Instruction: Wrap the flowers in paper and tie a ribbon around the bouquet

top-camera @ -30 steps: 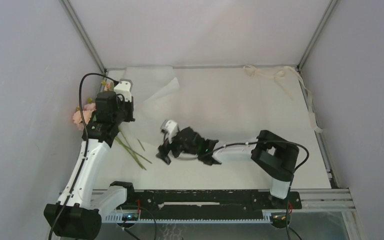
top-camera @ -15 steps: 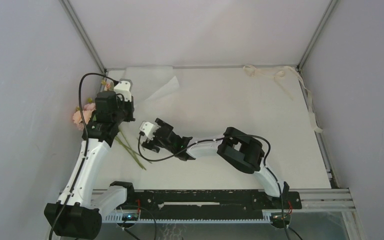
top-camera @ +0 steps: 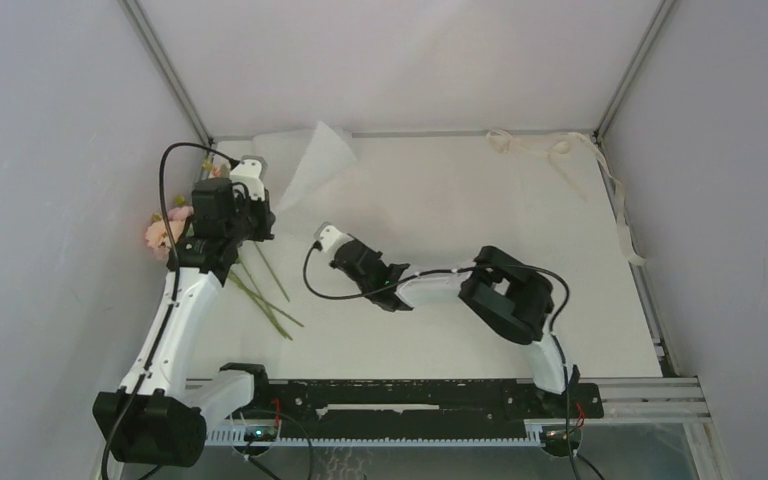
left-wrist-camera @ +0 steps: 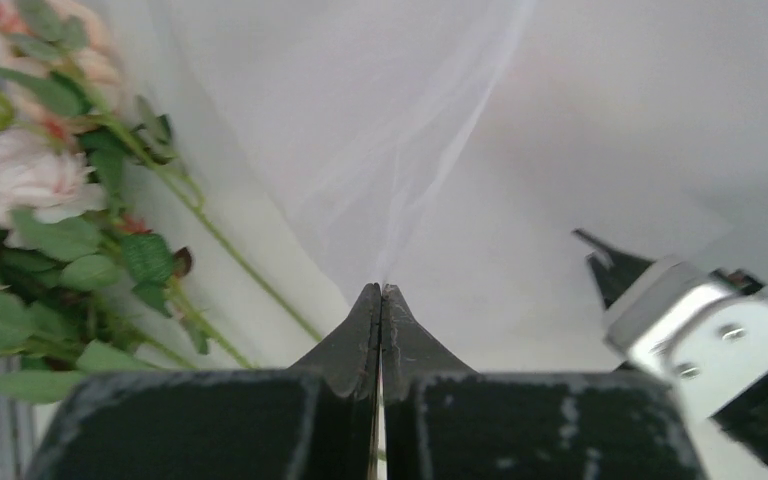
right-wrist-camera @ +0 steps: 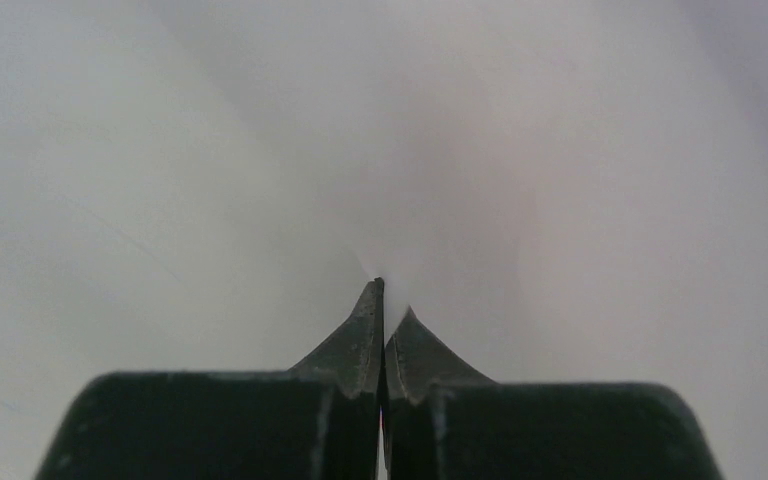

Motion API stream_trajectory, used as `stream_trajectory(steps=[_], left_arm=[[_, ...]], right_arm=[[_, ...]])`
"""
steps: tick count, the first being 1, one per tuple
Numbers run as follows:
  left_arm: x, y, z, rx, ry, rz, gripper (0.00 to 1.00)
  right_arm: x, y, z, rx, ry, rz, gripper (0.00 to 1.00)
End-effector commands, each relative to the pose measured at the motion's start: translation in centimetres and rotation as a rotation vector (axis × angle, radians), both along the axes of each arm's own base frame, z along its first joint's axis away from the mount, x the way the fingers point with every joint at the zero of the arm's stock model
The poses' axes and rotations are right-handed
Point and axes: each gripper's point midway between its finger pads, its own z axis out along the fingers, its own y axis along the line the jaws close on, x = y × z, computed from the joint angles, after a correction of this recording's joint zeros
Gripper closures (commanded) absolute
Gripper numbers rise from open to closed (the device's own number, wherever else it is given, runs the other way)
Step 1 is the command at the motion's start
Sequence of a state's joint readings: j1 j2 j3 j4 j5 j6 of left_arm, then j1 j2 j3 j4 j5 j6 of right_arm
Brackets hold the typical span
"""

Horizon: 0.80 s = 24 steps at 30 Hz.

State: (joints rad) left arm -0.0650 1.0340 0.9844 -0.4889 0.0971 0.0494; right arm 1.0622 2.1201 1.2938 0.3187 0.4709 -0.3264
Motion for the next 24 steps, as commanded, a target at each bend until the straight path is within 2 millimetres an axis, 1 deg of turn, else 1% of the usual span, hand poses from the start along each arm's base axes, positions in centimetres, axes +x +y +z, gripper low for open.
stream_trajectory(steps=[1,4,5,7,8,9,10,12,13,14,15,16,19,22,23,24], left_arm=[[1.2,-3.7,3.6,-0.131,-0.068,-0.156,1.00],[1.4,-7.2,4.9,-0.127,-0.077,-0.286,1.00],[1.4,-8.5,5.3,-0.125,-0.083,-0.329,1.00],[1.1,-11.5,6.3,-0.145,-0.087,-0.427,1.00],[1.0,-12.8,6.8,-0.168,-0.081,-0.470,1.00],[0.8,-13.7,7.5,-0.190,-0.082,-0.502,1.00],[0.8,-14.3,8.1,-0.210,-0.083,-0.524,1.00],[0.7,-14.8,9.2,-0.229,-0.099,-0.552,1.00],[0.7,-14.9,9.2,-0.233,-0.100,-0.558,1.00],[0.6,-14.9,9.0,-0.233,-0.094,-0.558,1.00],[0.7,-14.8,8.2,-0.229,-0.079,-0.552,1.00],[0.7,-14.7,7.1,-0.224,-0.057,-0.546,1.00],[0.9,-13.5,3.2,-0.219,0.032,-0.513,1.00],[0.7,-11.4,-0.3,-0.213,0.103,-0.471,1.00],[0.5,-10.8,-0.6,-0.219,0.114,-0.472,1.00],[-0.4,-10.7,-0.6,-0.241,0.135,-0.507,1.00]], right_arm=[[0.9,-8.2,7.9,0.018,-0.109,-0.287,1.00],[-1.5,-14.0,8.8,-0.012,-0.073,-0.420,1.00],[-2.7,-16.0,8.8,-0.047,-0.059,-0.459,1.00],[-5.1,-18.7,9.5,-0.065,-0.047,-0.532,1.00],[-6.6,-20.8,10.1,-0.104,-0.049,-0.579,1.00],[-7.9,-22.1,10.5,-0.116,-0.048,-0.609,1.00],[-9.0,-23.2,10.9,-0.124,-0.051,-0.639,1.00],[-11.4,-25.6,11.4,-0.137,-0.032,-0.699,1.00],[-12.4,-26.4,11.6,-0.138,-0.018,-0.722,1.00],[-13.3,-26.7,11.5,-0.145,-0.001,-0.733,1.00],[-14.1,-26.5,11.2,-0.150,0.020,-0.728,1.00],[-14.8,-25.8,10.6,-0.163,0.045,-0.707,1.00],[-16.6,-22.4,8.6,-0.242,0.096,-0.627,1.00],[-17.3,-19.9,7.7,-0.348,0.069,-0.592,1.00],[-17.3,-19.2,7.1,-0.382,0.060,-0.576,1.00],[-17.3,-18.4,6.2,-0.408,0.060,-0.559,1.00]])
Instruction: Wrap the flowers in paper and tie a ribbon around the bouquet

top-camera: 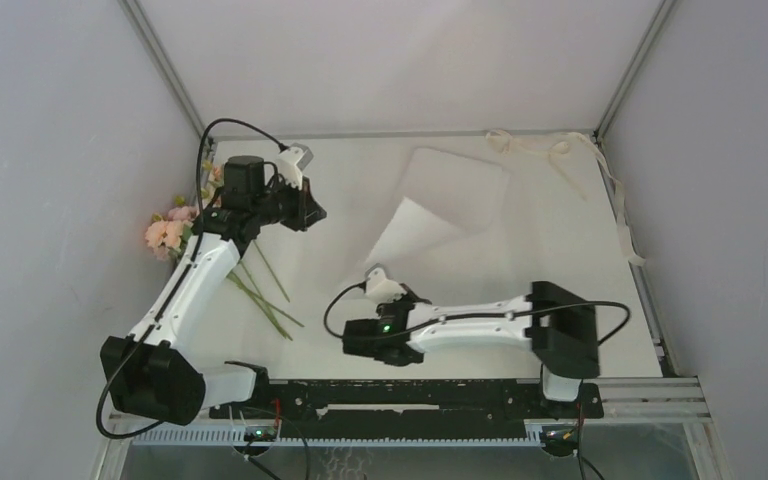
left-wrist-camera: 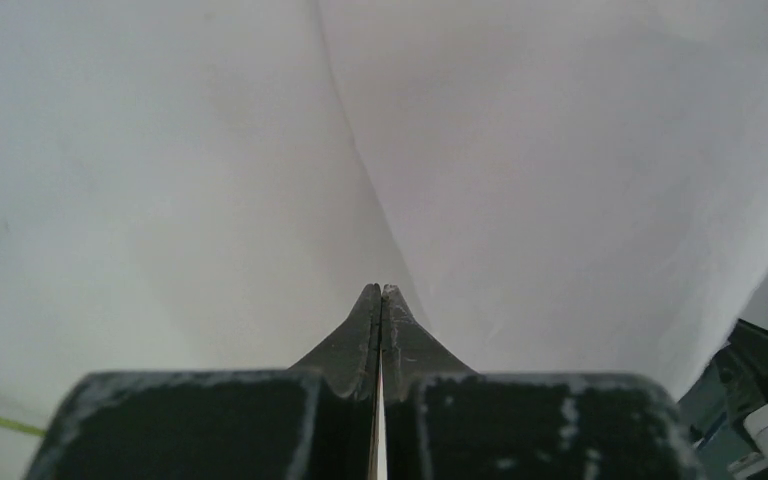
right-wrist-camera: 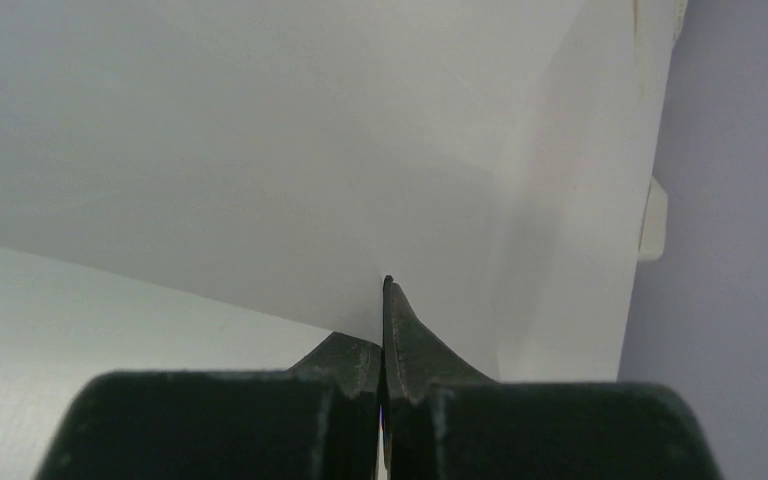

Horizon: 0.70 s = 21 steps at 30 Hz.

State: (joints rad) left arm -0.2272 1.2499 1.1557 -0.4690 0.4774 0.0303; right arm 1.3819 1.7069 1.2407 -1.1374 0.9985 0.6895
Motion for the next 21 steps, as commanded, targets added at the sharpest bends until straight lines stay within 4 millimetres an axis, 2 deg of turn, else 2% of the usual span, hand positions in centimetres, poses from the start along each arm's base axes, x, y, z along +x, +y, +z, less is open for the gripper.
stream_trajectory(steps=[1,2,3,4,5,7,9,12,15,18,21], left_arm=[[-2.1,1.7,-2.1,-0.022,0.087,-0.077,1.00],[-3.1,1.8,-1.4,-0.017,0.077,-0.120,0.92],[-4.3,1.6,-0.8,-0.015,0.073,-0.162,0.78],[-5.5,1.3,-0.1,-0.022,0.054,-0.215,0.55],[-6.9,0.7,0.5,-0.042,0.039,-0.284,0.39],[-9.6,-0.6,1.1,-0.041,-0.012,-0.424,0.18],[-10.9,-1.6,0.2,0.054,-0.056,-0.489,0.07],[-11.6,-3.7,-1.6,0.142,-0.046,-0.561,0.01],[-12.3,-5.2,-1.7,0.135,-0.024,-0.677,0.00],[-11.8,-4.8,-2.9,0.208,-0.010,-0.737,0.02],[-11.0,-3.3,-5.0,0.288,0.028,-0.748,0.12]], right_arm=[[-0.9,2.0,-1.8,-0.092,0.035,0.036,1.00],[-0.9,2.7,-2.4,-0.098,0.052,0.066,1.00],[-0.9,3.7,-2.9,-0.098,0.063,0.108,1.00],[-0.8,4.5,-3.4,-0.094,0.076,0.146,1.00],[-0.7,5.5,-3.8,-0.088,0.085,0.191,1.00],[-0.4,7.1,-4.5,-0.087,0.104,0.261,1.00],[-0.1,8.3,-5.0,-0.096,0.101,0.308,1.00],[0.3,9.5,-6.1,-0.116,0.096,0.364,1.00],[0.4,10.4,-6.8,-0.120,0.083,0.416,1.00],[0.3,11.3,-7.2,-0.073,0.082,0.461,1.00],[-0.3,11.6,-8.1,0.037,0.159,0.503,1.00]])
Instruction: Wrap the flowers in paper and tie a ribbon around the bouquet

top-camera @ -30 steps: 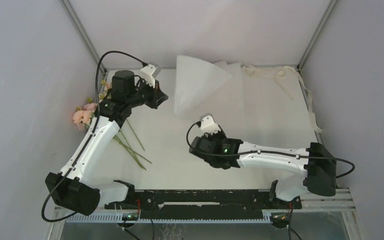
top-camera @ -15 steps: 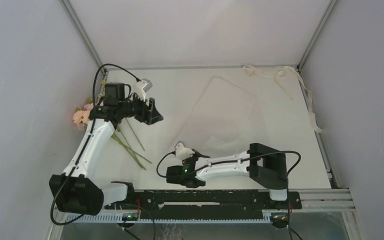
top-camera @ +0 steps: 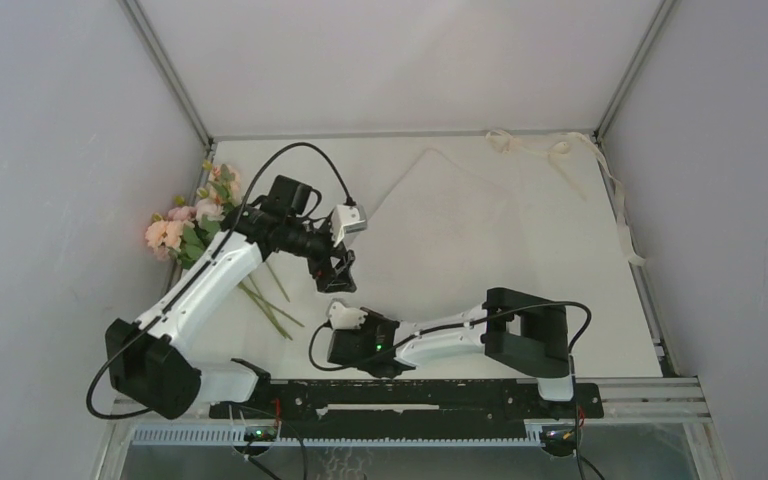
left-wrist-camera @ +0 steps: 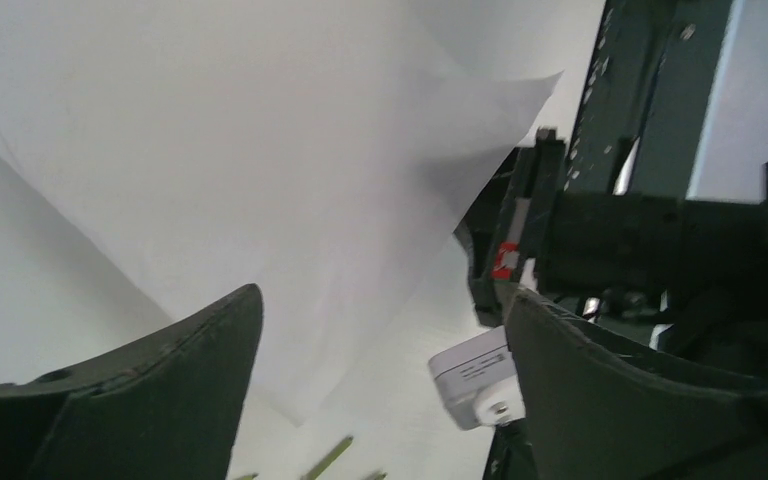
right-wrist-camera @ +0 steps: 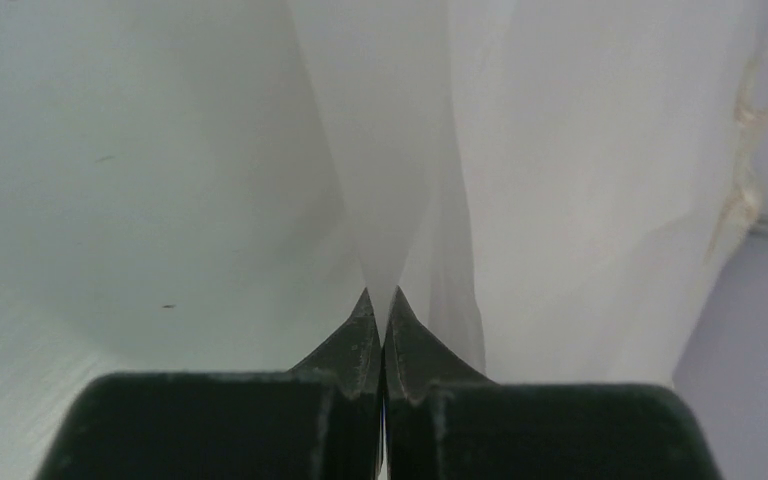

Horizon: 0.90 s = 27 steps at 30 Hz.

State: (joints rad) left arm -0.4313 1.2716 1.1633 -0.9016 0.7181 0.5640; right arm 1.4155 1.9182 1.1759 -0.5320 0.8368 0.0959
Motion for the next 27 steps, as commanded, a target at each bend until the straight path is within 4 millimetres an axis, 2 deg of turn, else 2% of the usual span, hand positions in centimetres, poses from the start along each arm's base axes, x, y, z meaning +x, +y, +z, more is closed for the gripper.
stream_trajectory(steps=[1,3,4,5,6,7,8,10,12,14,16,17,18,19,21,23,26,27], left_arm=[[0.9,2.1,-0.9,0.099,-0.078,-0.091,0.14],[1.0,3.2,-2.5,0.155,-0.117,-0.119,0.16],[1.0,3.6,-3.3,0.175,-0.146,-0.126,0.14],[1.4,3.8,-3.9,0.187,-0.177,-0.119,0.12],[1.7,4.0,-4.6,0.196,-0.196,-0.109,0.11],[1.9,4.2,-5.3,0.207,-0.205,-0.094,0.10],[1.9,4.4,-6.0,0.218,-0.200,-0.085,0.09],[1.9,4.6,-6.9,0.234,-0.182,-0.078,0.08],[1.8,4.8,-7.6,0.250,-0.166,-0.074,0.09],[1.8,5.2,-8.2,0.264,-0.171,-0.065,0.09],[1.9,5.3,-8.5,0.265,-0.187,-0.051,0.09],[1.8,5.3,-8.6,0.264,-0.189,-0.048,0.09],[1.6,5.3,-8.7,0.261,-0.190,-0.049,0.10],[1.3,5.3,-8.7,0.262,-0.194,-0.054,0.09],[0.5,5.2,-9.3,0.280,-0.220,-0.081,0.10],[0.0,5.1,-9.9,0.315,-0.286,-0.110,0.09],[-0.5,4.9,-10.8,0.357,-0.397,-0.157,0.03],[-0.4,4.8,-11.1,0.371,-0.437,-0.166,0.01]], right_arm=[[-0.6,2.7,0.2,0.182,0.092,0.099,1.00],[-1.6,3.2,-0.4,0.230,0.150,0.132,0.99],[-2.4,4.0,-0.8,0.265,0.200,0.168,0.95],[-3.0,4.4,-1.0,0.287,0.234,0.194,0.86],[-3.6,4.7,-1.1,0.307,0.268,0.217,0.67],[-4.2,5.1,-1.0,0.328,0.297,0.237,0.53],[-4.7,5.2,-0.8,0.348,0.323,0.254,0.45],[-5.6,5.4,0.2,0.398,0.369,0.276,0.40],[-6.8,5.3,1.6,0.456,0.434,0.311,0.38],[-8.6,5.1,3.5,0.527,0.526,0.366,0.37],[-10.3,4.7,6.3,0.620,0.622,0.422,0.37],[-10.5,4.2,7.4,0.661,0.639,0.418,0.37],[-10.1,3.3,8.1,0.693,0.640,0.383,0.34],[-9.3,2.4,8.7,0.723,0.635,0.331,0.25],[-7.0,0.1,9.3,0.785,0.626,0.163,0.22],[-4.2,-3.2,8.3,0.805,0.627,-0.077,0.21],[-2.8,-6.0,5.9,0.801,0.665,-0.318,0.21],[-2.7,-6.4,5.2,0.795,0.675,-0.361,0.22]])
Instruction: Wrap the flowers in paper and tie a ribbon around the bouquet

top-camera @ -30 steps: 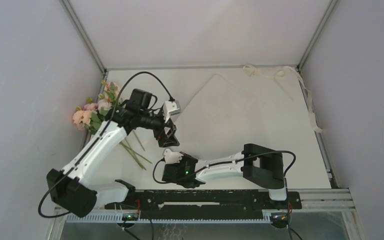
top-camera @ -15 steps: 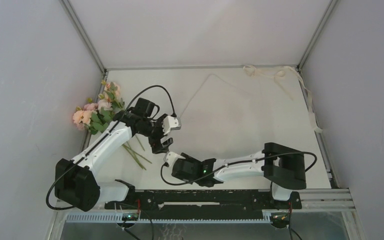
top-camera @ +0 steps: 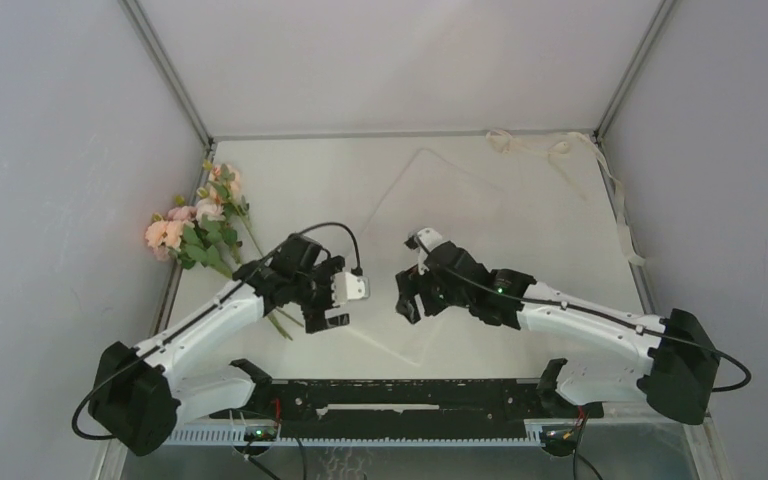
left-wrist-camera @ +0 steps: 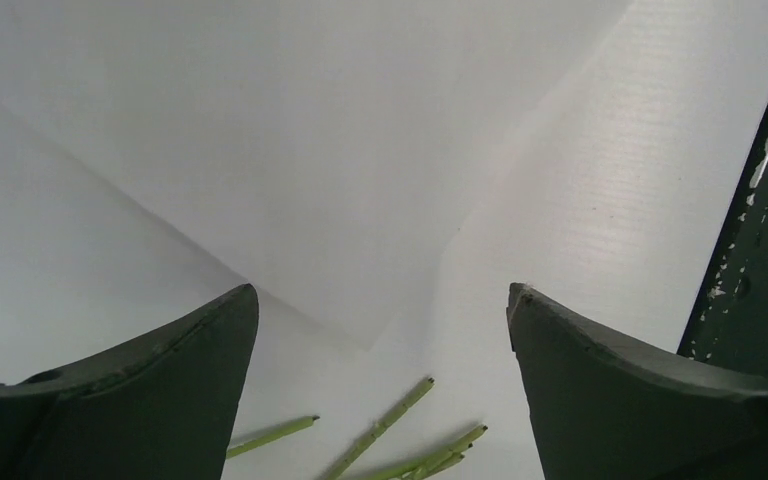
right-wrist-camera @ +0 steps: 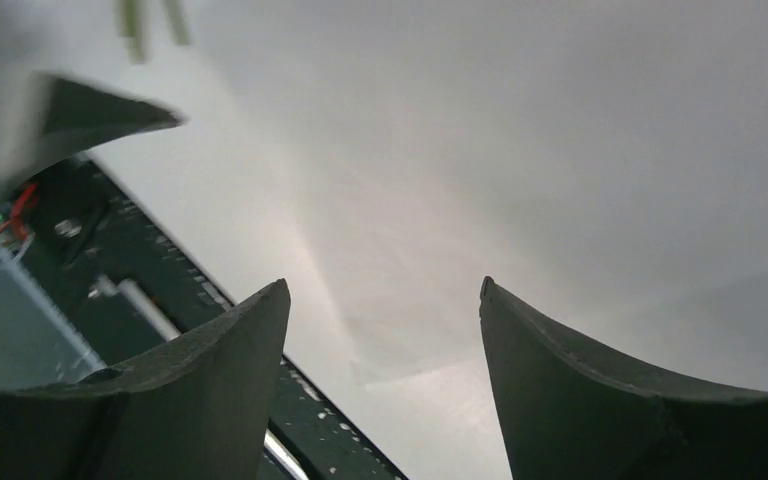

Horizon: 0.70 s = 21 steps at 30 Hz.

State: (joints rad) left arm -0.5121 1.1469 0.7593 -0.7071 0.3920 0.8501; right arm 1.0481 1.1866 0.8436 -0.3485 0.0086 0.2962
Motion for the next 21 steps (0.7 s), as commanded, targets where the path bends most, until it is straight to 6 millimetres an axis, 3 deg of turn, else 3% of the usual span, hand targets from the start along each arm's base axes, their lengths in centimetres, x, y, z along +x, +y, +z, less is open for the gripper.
stream_trajectory(steps=[1,4,7,10,15,19,21], left_arm=[[1.1,-0.6,-0.2,0.047,-0.233,-0.074,0.00],[1.3,-1.2,-0.9,0.084,-0.333,-0.135,0.00],[3.2,-1.1,-1.1,0.138,-0.452,-0.109,0.03],[4.7,-0.9,-0.5,0.156,-0.536,-0.075,0.12],[5.0,-0.6,-1.2,0.166,-0.581,-0.083,0.26],[5.8,-1.0,-0.7,0.130,-0.615,-0.031,0.46],[6.1,-1.4,-0.2,0.092,-0.614,0.010,0.66]], right_arm=[[-0.4,-4.2,-5.7,-0.138,0.257,-0.242,0.22],[0.4,-4.1,-6.6,-0.145,0.264,-0.279,0.23],[0.8,-3.5,-7.0,-0.135,0.267,-0.272,0.24],[0.8,-3.1,-7.3,-0.136,0.264,-0.259,0.25],[1.2,-3.5,-7.1,-0.120,0.251,-0.266,0.25],[1.9,-4.2,-6.4,-0.079,0.262,-0.289,0.25],[2.5,-5.0,-5.9,-0.064,0.254,-0.312,0.25]])
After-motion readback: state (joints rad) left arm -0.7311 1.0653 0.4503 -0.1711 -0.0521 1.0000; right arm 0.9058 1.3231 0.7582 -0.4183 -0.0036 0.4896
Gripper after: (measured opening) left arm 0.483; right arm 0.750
